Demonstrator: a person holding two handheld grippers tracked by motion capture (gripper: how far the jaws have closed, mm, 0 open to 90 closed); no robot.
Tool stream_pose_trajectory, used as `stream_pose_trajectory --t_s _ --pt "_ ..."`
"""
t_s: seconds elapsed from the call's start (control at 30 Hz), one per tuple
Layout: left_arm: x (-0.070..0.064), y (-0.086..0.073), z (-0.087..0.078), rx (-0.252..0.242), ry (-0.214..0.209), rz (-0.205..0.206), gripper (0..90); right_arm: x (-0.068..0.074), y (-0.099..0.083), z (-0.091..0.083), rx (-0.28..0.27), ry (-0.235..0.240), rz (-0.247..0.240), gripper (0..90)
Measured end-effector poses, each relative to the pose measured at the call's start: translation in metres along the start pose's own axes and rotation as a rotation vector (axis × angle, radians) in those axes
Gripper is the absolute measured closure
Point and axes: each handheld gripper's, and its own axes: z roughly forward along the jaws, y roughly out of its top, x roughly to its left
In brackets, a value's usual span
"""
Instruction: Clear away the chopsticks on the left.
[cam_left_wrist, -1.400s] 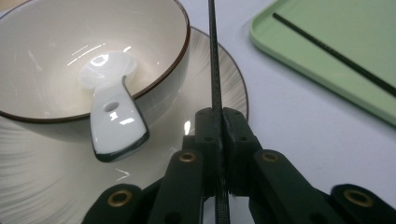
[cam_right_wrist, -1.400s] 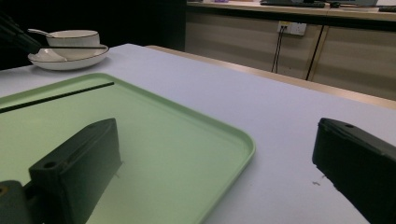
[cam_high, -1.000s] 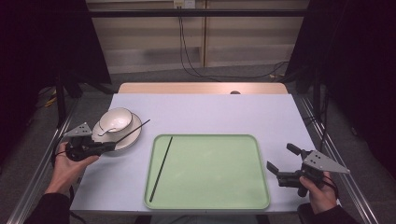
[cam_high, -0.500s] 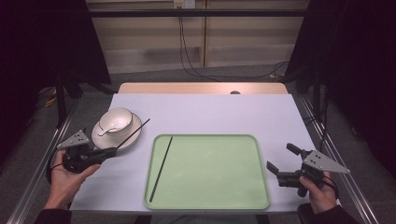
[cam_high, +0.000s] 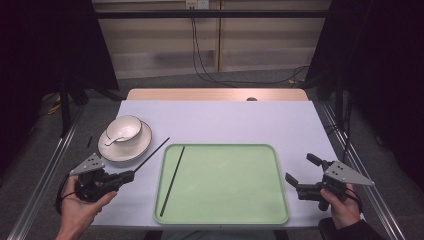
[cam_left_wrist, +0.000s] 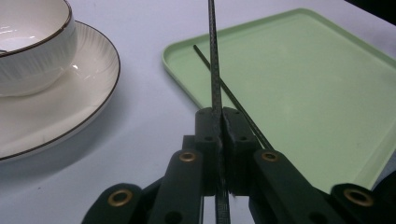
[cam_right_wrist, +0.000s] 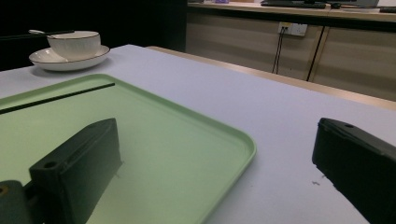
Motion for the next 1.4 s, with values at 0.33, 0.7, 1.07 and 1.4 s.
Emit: stream_pose_trajectory --t_s 0.33,0.7,1.07,1.4 --pt "-0.032 -0.004 0.012 0.017 0.072 -0.066 85.7 0.000 0.000 0.000 0.006 -0.001 0.000 0.9" --pt "-0.045 -0.005 0.039 0.075 0.101 -0.153 85.7 0.000 0.000 0.001 0.006 0.008 -0.009 0.9" --pt "-0.062 0.004 0.067 0.109 0.174 -0.232 85.8 0.000 0.000 0.001 0.006 0.009 -0.007 0.9" --pt "-0.076 0.010 0.097 0.142 0.196 -0.280 85.8 0.000 0.000 0.001 0.005 0.011 -0.007 0.9"
